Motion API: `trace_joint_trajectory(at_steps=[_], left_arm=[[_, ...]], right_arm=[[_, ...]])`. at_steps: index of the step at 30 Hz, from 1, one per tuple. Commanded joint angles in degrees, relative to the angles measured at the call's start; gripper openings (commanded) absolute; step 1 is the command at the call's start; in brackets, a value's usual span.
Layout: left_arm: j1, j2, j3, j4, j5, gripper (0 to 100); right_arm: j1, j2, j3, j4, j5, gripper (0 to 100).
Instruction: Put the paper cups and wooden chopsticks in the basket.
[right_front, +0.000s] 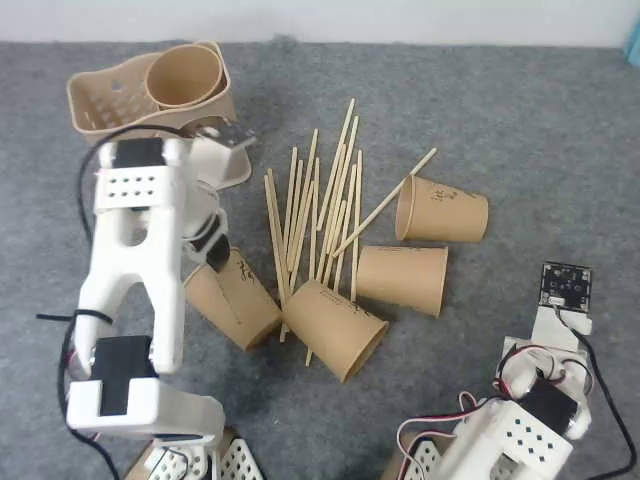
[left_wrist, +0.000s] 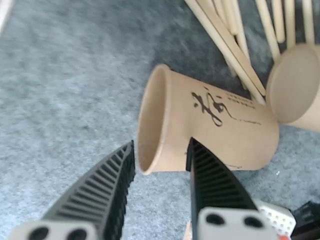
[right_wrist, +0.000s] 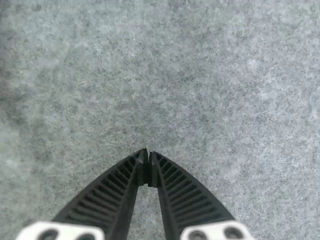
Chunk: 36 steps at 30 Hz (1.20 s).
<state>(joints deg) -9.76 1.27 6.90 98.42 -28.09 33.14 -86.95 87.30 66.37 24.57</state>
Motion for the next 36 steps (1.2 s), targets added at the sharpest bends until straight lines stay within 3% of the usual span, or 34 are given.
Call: trace_joint_trajectory(at_steps=[1,5,13,18,28,31,36], left_arm=[[-0.3,-2.2,-2.6,1.9,-0.5,17],[-0.3,-2.1,-2.5,1.1,-0.6,17],[-6.1,-2.5,-2.7,-9.3,2.1,16],[-8.2,-2.2,-2.5,-12.2,6.1,2],[0.9,-2.3,14.6,-12.1,5.8,1],[3.7,-2.9,16.5,-9.1,5.8,1],[7.0,-2.9,12.1,2.5,5.8,1]], right_arm=[[0.6,-0.8,-0.3,0.0,1.0,0.8],[0.6,-0.8,-0.3,0.0,1.1,0.8],[0.6,-0.8,-0.3,0.1,1.1,0.8],[0.6,-0.8,-0.3,0.1,1.1,0.8],[0.6,-0.8,-0.3,0.1,1.1,0.8],[0.6,-0.8,-0.3,0.1,1.1,0.8],[0.6,-0.8,-0.3,0.1,1.1,0.8]])
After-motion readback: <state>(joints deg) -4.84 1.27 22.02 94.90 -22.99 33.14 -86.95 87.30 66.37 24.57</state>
